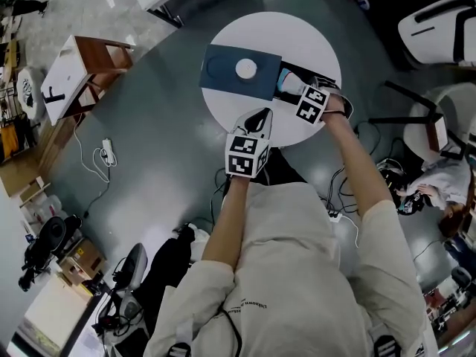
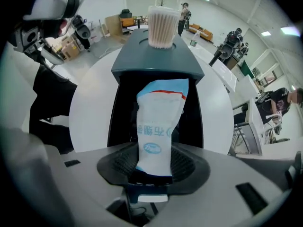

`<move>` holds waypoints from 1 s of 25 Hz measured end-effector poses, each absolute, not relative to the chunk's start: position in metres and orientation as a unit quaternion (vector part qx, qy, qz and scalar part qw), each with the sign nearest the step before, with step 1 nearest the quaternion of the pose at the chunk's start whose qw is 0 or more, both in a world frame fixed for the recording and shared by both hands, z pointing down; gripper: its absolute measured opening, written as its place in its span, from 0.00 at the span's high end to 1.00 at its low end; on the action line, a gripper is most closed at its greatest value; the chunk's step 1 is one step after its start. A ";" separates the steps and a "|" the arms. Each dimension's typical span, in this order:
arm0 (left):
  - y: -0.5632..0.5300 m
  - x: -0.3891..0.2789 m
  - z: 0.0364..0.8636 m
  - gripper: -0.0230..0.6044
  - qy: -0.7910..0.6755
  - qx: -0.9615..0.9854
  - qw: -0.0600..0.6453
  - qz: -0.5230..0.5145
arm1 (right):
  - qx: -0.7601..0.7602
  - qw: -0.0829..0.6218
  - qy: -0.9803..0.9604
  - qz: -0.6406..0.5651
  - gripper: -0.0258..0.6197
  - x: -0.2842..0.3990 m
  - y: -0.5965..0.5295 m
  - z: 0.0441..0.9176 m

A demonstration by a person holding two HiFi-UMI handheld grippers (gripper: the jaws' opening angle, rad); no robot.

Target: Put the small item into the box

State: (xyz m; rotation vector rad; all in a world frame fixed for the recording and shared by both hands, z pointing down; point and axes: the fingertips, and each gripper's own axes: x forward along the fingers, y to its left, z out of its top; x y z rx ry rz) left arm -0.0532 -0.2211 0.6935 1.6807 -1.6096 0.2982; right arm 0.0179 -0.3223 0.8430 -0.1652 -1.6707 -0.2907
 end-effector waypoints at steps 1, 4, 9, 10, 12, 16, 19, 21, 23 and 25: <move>-0.220 -0.056 0.694 0.93 -0.633 0.659 0.387 0.117 | -0.078 0.663 -0.732 -0.134 0.64 0.018 -0.322 0.845; -0.216 -0.061 0.692 0.93 -0.636 0.657 0.388 0.117 | -0.089 0.671 -0.722 -0.146 0.64 0.017 -0.320 0.849; -0.219 -0.065 0.682 0.93 -0.636 0.661 0.379 0.123 | -0.087 0.660 -0.733 -0.139 0.63 0.012 -0.315 0.843; -0.221 -0.065 0.680 0.93 -0.635 0.663 0.376 0.124 | -0.084 0.656 -0.739 -0.131 0.63 0.011 -0.314 0.841; -0.224 -0.064 0.679 0.93 -0.633 0.667 0.373 0.124 | -0.077 0.647 -0.749 -0.120 0.63 0.009 -0.316 0.836; -0.224 -0.052 0.687 0.93 -0.627 0.667 0.384 0.121 | -0.059 0.630 -0.766 -0.111 0.59 0.012 -0.319 0.831; -0.222 -0.046 0.687 0.93 -0.627 0.666 0.385 0.125 | -0.049 0.619 -0.778 -0.099 0.59 0.016 -0.320 0.825; -0.221 -0.042 0.685 0.93 -0.628 0.666 0.382 0.126 | -0.037 0.611 -0.784 -0.097 0.59 0.020 -0.319 0.819; -0.219 -0.040 0.680 0.93 -0.628 0.667 0.380 0.128 | -0.017 0.597 -0.797 -0.088 0.59 0.022 -0.319 0.809; -0.215 -0.040 0.673 0.93 -0.627 0.668 0.380 0.128 | 0.008 0.577 -0.814 -0.071 0.59 0.023 -0.316 0.796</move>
